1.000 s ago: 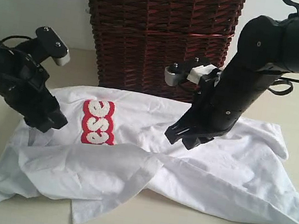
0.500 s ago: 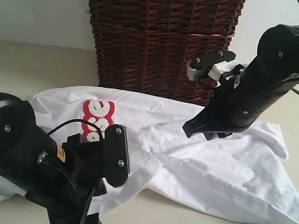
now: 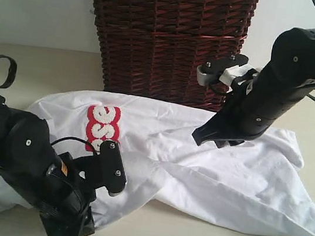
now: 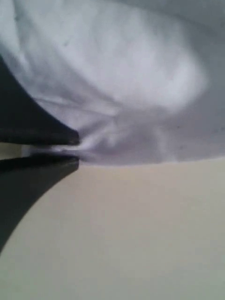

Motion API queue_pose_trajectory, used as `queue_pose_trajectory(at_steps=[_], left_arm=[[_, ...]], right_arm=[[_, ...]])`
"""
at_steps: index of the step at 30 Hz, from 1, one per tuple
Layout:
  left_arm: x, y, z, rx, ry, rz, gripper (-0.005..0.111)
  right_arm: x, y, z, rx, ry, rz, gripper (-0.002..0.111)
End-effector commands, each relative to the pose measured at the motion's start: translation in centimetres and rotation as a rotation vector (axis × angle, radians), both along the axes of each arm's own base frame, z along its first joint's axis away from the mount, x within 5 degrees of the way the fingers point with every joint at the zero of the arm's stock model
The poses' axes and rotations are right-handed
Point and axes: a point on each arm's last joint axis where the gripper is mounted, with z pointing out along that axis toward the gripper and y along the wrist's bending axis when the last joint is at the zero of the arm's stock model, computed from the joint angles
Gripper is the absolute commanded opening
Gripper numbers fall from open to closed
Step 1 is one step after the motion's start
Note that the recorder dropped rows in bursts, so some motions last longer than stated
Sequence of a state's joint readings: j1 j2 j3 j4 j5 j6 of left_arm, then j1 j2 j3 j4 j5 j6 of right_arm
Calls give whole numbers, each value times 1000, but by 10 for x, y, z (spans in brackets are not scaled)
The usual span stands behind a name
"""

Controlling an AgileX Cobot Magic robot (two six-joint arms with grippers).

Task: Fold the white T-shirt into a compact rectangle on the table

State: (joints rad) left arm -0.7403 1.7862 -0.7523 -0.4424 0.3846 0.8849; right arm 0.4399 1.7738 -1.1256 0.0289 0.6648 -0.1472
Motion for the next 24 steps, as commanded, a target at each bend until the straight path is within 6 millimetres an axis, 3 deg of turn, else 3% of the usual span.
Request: queue_pose_trajectory(at_steps=[1,7,17,24], left_arm=[[-6,1,1,44,97,-40,0],[-22,3,13,120,329,-117,0],[-54,10,62,102,604,-198,0],[-94,3,57,166,688,-200,0]], right_arm=[[1,-2,3,4,-16,-4,15],[1,-2,3,4,-16,-4,15],[2,-1,4,13,-37,-2,15],[3,-1,4,12,-41,0,15]])
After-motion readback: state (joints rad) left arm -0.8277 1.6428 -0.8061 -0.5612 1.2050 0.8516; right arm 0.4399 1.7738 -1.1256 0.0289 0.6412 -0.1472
